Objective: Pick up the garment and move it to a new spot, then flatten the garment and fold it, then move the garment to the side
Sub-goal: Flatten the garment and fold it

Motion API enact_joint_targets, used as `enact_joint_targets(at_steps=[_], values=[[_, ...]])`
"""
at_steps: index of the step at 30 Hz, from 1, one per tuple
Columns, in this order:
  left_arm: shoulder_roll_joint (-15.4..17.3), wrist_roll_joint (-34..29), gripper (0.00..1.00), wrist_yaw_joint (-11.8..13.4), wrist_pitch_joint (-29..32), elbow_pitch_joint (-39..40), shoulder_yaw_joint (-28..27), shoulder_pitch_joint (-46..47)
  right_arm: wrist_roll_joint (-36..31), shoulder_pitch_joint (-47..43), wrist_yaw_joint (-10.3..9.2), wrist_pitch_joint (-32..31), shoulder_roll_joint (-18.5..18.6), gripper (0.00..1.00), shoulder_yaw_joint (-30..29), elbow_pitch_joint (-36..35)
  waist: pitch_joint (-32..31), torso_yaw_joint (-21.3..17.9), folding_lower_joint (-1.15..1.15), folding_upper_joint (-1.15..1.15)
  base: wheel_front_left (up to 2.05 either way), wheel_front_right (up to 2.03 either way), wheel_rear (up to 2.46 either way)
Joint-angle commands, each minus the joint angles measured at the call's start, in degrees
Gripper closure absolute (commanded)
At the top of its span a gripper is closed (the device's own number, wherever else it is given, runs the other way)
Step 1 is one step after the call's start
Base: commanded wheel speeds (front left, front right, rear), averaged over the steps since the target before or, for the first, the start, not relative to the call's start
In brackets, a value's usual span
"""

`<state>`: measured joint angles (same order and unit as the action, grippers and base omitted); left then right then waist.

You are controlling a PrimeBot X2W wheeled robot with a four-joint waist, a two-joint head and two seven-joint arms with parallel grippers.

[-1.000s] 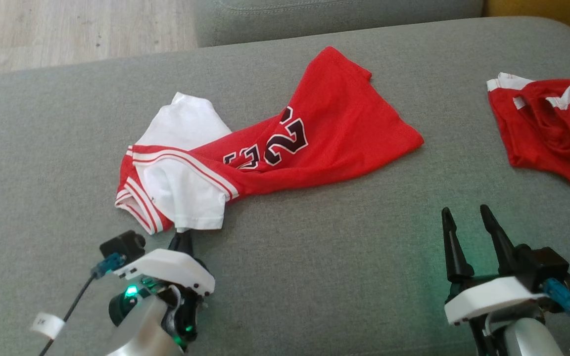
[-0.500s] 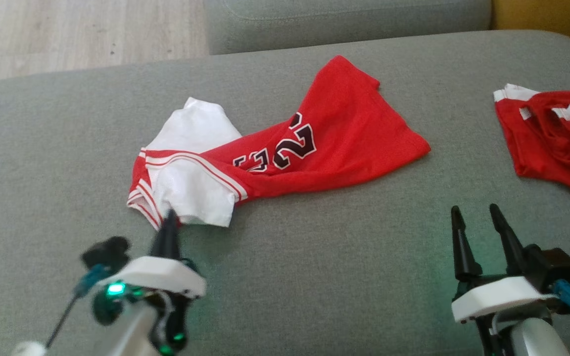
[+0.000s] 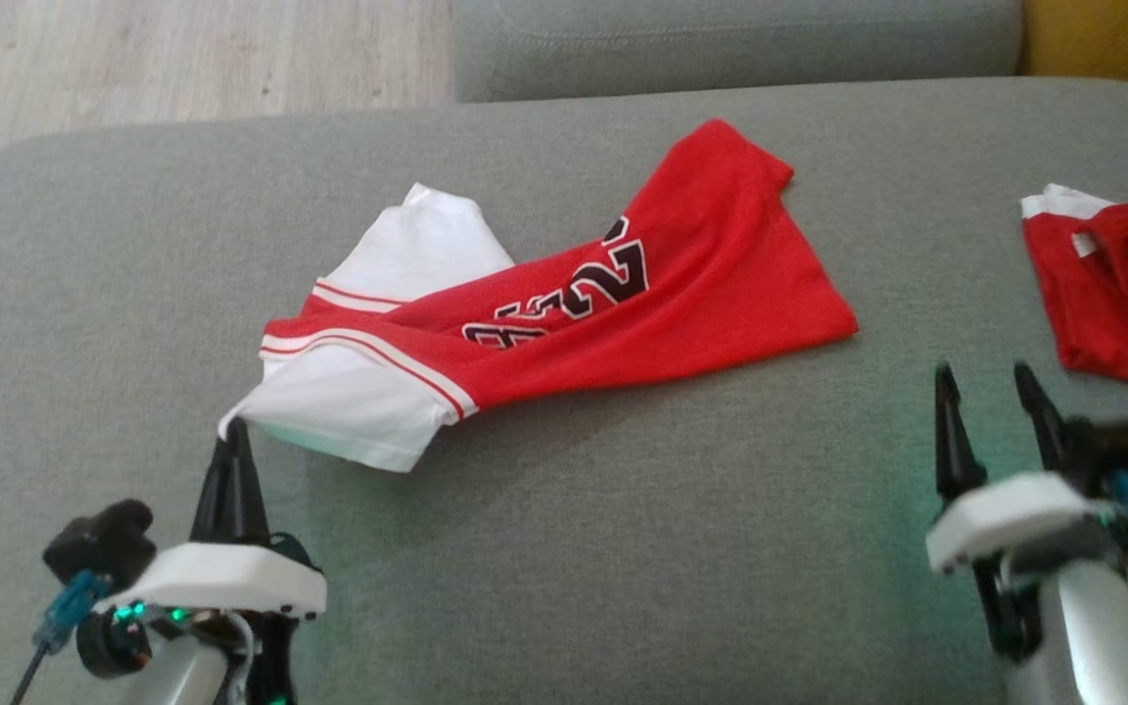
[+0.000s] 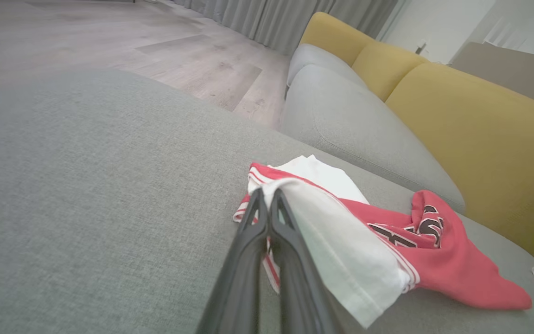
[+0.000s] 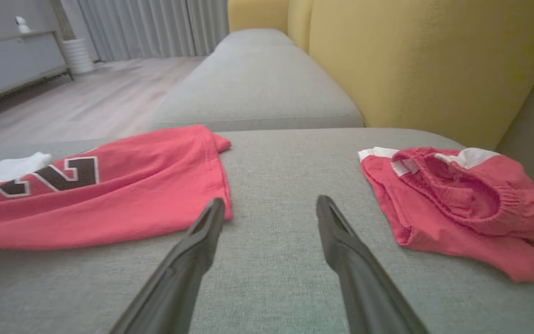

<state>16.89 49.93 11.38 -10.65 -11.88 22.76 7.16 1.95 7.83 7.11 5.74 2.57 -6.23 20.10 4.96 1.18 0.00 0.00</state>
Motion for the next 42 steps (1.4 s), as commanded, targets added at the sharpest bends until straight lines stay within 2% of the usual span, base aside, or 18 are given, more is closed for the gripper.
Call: enact_joint_targets(at_steps=[1,11,22,24,25,26,27,28,35,39,42], values=[[1.9,-0.2,1.00,0.5,-0.1,2.5,-2.7,1.4,-1.4,4.4,0.37,-0.5,0.3,0.00,1.1,-0.4,0.9,0.5,0.00,0.00,0.00,0.00,0.00],[1.4,-0.7,1.00,1.1,0.5,5.5,-1.6,2.1,-4.6,19.4,0.37,-4.2,0.8,0.00,1.0,20.1,4.5,4.2,0.00,0.00,0.00,0.00,0.00],[1.4,-1.1,1.00,1.1,0.6,5.7,-0.7,2.5,-5.0,27.2,0.37,-5.1,0.6,0.00,3.3,37.0,4.5,6.0,0.00,0.00,0.00,0.00,0.00],[1.5,-1.1,1.00,1.2,0.7,5.7,-0.7,2.4,-4.6,28.0,0.37,-5.0,0.6,0.54,4.0,39.1,4.2,6.0,0.00,0.00,0.00,0.00,0.00],[1.6,-1.1,1.00,1.2,0.7,5.7,-0.6,2.3,-4.3,28.4,0.37,-4.8,0.5,0.65,4.4,40.0,4.1,5.9,0.00,0.00,0.00,0.00,0.00],[1.7,-1.2,1.00,1.2,0.7,5.8,-0.6,2.3,-4.0,28.8,0.37,-4.5,0.5,0.73,4.7,40.8,3.9,5.9,0.00,0.00,0.00,0.00,0.00],[1.8,-1.2,1.00,1.2,0.8,5.8,-0.6,2.2,-3.7,29.1,0.37,-4.1,0.5,0.92,5.0,41.6,3.8,5.8,0.00,0.00,0.00,0.00,0.00],[2.0,-1.3,1.00,1.2,0.7,5.9,-0.6,2.2,-3.3,29.5,0.37,-3.3,0.5,1.00,5.4,42.0,3.6,5.6,0.00,0.00,0.00,0.00,0.00],[3.8,-2.3,1.00,1.4,1.2,7.8,-0.5,2.7,1.2,31.3,0.37,4.9,0.3,1.00,8.4,42.3,0.8,4.0,0.00,0.00,0.00,0.00,0.00],[5.6,-3.2,1.00,1.7,2.0,10.2,-0.9,3.9,4.3,31.7,0.37,7.0,0.3,1.00,11.1,40.1,-1.4,3.0,0.00,0.00,0.00,0.00,0.00],[7.9,-4.1,1.00,2.4,2.8,14.0,-2.0,5.3,6.9,31.6,0.37,8.2,0.3,1.00,13.8,35.5,-3.8,1.6,0.00,0.00,0.00,0.00,0.00]])
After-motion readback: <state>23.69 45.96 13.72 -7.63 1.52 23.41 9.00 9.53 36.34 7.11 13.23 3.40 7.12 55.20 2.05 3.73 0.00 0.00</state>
